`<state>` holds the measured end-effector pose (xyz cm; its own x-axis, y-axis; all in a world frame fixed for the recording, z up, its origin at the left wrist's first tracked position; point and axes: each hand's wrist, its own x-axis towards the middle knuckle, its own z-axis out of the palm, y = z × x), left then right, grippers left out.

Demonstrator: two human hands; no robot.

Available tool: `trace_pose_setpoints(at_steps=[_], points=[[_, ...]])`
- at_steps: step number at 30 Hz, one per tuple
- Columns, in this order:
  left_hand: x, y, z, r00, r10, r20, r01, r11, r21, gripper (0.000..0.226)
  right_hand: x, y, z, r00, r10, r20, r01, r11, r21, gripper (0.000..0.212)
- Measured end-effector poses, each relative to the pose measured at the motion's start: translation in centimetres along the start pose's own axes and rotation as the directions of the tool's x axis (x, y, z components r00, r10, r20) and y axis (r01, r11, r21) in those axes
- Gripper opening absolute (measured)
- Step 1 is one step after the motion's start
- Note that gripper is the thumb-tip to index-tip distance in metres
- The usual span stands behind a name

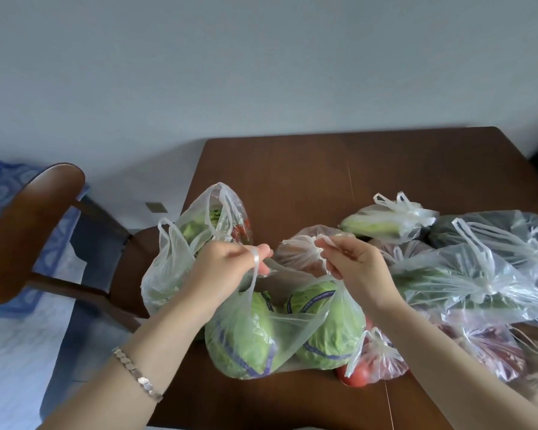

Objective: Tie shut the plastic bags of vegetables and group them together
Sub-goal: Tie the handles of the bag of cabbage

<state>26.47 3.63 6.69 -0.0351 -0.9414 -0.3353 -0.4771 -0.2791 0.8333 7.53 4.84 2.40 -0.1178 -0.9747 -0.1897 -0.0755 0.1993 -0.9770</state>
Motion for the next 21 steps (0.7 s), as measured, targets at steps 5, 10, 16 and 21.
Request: trace_pose_setpoints(at_steps=[5, 10, 16, 21], points=[[-0.4, 0.0, 1.7, 0.981, 0.016, 0.191, 0.008, 0.993, -0.121, 0.033, -0.5, 0.2, 0.7, 0.993, 0.089, 0.081, -0.1, 0.983, 0.151, 0.032], [-0.8, -1.2, 3.2, 0.971, 0.195, 0.137, -0.209, 0.972, 0.102, 0.026, -0.5, 1.2, 1.3, 0.996, -0.03, 0.085, 0.041, 0.991, -0.126, 0.03], [0.0, -1.8, 4.2, 0.972, 0.015, 0.234, 0.045, 0.968, -0.247, 0.018, 0.0, 2.4, 2.9, 0.981, 0.191, -0.031, -0.186, 0.976, 0.115, 0.015], [0.4, -1.9, 4.5, 0.968, -0.197, 0.154, 0.244, 0.877, -0.415, 0.029, -0.9, 3.4, 3.5, 0.954, 0.241, 0.178, -0.274, 0.943, 0.187, 0.018]])
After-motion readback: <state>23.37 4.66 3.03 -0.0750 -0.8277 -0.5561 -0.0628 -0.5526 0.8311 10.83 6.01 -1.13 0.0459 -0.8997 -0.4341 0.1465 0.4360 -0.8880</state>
